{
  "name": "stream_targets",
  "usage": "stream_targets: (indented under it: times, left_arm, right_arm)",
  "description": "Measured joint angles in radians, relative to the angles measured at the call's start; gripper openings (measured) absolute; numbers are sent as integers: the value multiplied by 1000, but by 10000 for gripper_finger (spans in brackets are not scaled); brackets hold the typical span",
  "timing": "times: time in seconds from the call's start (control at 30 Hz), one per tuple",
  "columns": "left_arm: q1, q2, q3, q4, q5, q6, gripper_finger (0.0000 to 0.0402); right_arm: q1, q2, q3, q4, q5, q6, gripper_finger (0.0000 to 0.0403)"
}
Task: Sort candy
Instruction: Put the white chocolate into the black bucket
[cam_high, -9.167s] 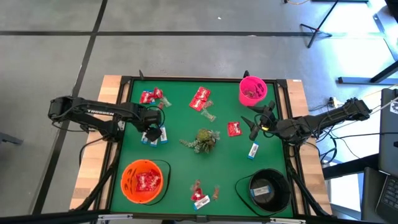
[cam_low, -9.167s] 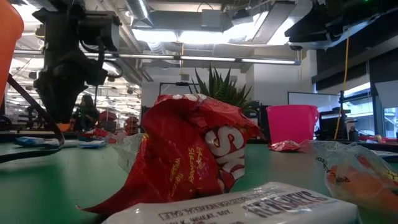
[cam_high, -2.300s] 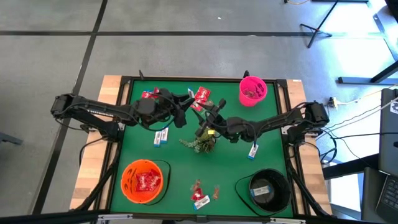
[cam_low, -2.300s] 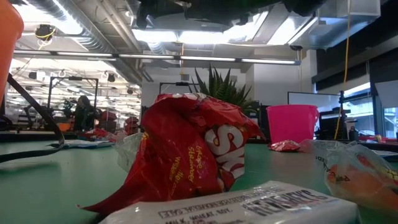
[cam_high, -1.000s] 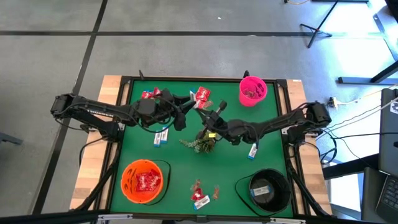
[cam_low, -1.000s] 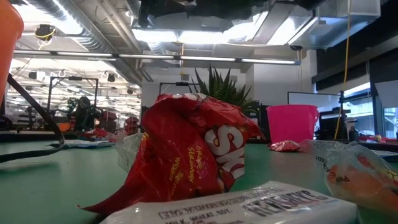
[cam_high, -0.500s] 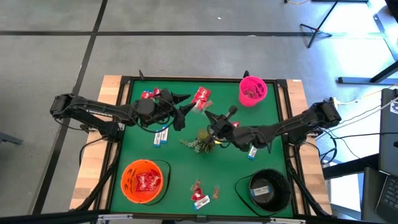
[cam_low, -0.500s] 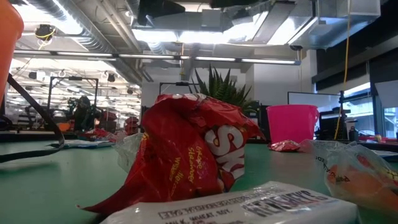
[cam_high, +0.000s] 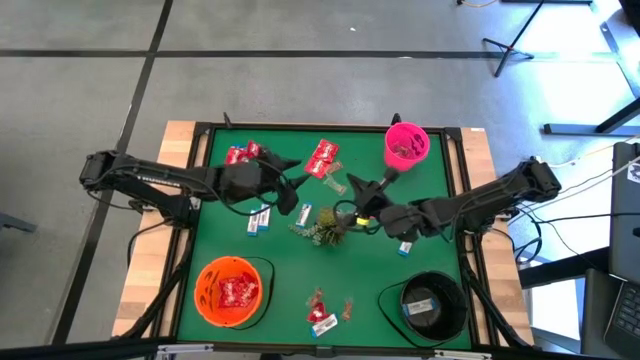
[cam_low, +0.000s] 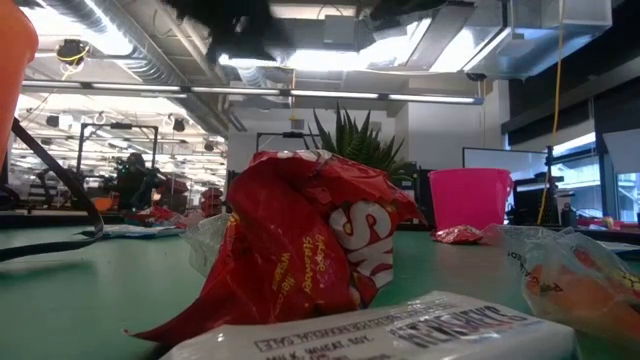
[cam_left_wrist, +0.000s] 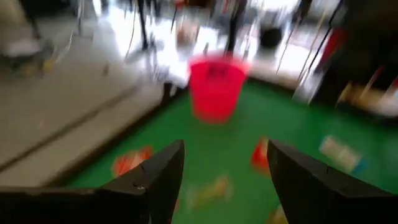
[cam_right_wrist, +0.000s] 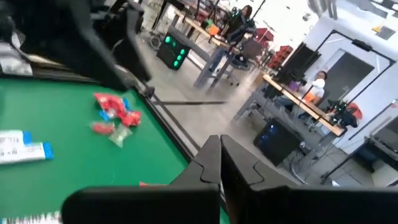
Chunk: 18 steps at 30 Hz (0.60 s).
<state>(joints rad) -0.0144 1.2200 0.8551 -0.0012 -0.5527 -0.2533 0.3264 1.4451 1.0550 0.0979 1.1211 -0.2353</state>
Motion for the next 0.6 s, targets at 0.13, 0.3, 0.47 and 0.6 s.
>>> stream_targets:
  times: [0.13,0.3,0.47,0.6]
  left_arm:
    - [44,41,-1,-158,117,-131,220]
    - [79,172,0,-145,259,-243,220]
    - [84,310,0,-149,295,-314,220]
    - [84,375,0,-149,305,-367,220]
  right_arm:
    - [0,-26,0,-67,-4,25,1]
    - [0,-67,0,-119,-6,72,16]
    - [0,-106,0,-183,-17,125,69]
    - [0,-128,0,-277,-29,210,131]
